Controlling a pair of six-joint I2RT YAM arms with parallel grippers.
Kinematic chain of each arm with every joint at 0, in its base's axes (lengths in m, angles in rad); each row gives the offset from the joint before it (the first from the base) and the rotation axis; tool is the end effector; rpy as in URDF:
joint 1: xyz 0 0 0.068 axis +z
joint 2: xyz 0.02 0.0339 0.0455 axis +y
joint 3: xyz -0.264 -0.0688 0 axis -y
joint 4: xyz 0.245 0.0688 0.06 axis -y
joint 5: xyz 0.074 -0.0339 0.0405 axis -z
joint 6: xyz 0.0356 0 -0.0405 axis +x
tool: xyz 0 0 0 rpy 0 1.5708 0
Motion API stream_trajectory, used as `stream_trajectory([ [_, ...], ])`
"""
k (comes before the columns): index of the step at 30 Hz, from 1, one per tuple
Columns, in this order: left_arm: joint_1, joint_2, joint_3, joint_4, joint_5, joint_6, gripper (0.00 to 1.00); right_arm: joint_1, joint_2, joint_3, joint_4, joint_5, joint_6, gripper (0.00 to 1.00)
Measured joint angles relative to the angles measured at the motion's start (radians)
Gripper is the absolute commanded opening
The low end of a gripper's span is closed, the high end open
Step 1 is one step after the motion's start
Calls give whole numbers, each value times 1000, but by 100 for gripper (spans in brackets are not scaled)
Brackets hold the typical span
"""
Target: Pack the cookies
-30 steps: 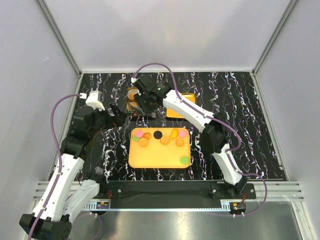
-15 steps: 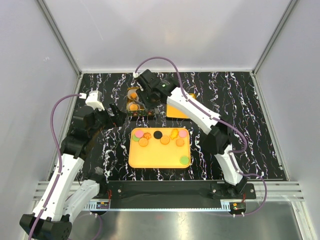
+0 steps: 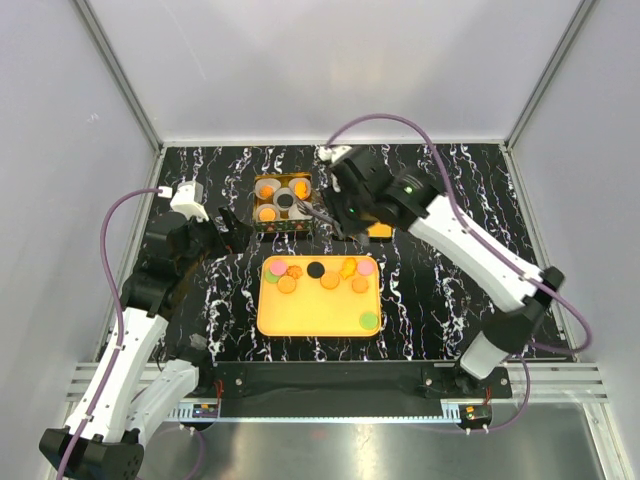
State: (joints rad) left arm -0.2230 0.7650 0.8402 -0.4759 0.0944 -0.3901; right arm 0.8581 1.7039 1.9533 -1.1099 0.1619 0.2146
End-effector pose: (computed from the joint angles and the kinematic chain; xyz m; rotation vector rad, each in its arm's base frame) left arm 0.1652 -0.0409 0.3319 -0.1046 2.0000 -0.4903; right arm 0.2324 0.2602 0.4110 -0.7009 2.3345 0.2918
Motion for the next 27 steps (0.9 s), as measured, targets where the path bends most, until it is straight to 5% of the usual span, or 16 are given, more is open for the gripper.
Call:
stream_trajectory([
  [5, 0, 0, 0, 0, 0, 0, 99, 0, -184, -249, -44, -29, 39, 50],
  [12, 2, 0, 0, 0, 0, 0, 99, 0, -235, -455, -61, -102, 68, 51],
  [27, 2, 3, 0, 0, 0, 0, 99, 1, -209, -502, -8, -157, 71, 50],
])
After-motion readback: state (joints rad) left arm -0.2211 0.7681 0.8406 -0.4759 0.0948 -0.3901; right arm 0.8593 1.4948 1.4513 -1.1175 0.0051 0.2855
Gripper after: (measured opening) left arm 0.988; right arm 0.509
